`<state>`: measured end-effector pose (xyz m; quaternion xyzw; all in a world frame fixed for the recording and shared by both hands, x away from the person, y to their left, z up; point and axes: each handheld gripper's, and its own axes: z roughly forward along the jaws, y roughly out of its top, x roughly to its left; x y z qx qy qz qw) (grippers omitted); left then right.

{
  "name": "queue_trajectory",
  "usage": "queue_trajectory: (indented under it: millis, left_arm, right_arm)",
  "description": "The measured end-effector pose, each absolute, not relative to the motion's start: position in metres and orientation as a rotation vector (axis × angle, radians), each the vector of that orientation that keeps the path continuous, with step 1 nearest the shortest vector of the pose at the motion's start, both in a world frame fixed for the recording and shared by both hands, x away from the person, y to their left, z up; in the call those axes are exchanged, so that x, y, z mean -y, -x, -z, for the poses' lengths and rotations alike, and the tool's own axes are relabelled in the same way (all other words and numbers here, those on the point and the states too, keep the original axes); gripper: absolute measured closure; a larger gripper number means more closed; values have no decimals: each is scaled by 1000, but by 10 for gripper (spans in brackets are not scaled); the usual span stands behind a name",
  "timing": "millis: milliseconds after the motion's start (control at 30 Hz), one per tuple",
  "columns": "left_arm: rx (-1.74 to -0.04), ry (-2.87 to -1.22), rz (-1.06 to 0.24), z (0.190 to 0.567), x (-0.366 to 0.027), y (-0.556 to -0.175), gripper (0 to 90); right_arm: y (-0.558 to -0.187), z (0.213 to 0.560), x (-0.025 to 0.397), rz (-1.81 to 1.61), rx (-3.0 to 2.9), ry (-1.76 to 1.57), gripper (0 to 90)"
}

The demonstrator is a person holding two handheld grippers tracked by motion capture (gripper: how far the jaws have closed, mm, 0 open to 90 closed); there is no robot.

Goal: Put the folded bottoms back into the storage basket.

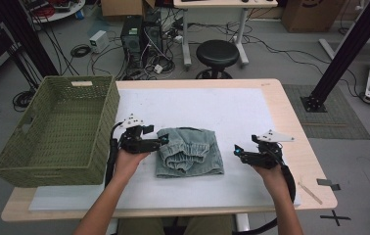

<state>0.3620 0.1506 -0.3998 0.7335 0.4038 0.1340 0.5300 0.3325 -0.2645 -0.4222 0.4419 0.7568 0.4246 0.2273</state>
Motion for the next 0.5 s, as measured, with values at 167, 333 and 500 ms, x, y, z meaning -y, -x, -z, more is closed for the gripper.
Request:
queue_trajectory:
  millis: [167,333,500]
  left_arm:
    - [-968,-1756,-312,402,-150,-362,236]
    - [-986,-1757,-307,403,-151,-364,236]
    - [-1019,-1767,-289,409,-151,-367,236]
  right_arm:
    - [-334,423,263,-1169,-2086,-1218,204]
    - [-335,422,263,-1170,-2082,-1221,204]
    - [-335,421,263,-1170,-2081,-1223,204]
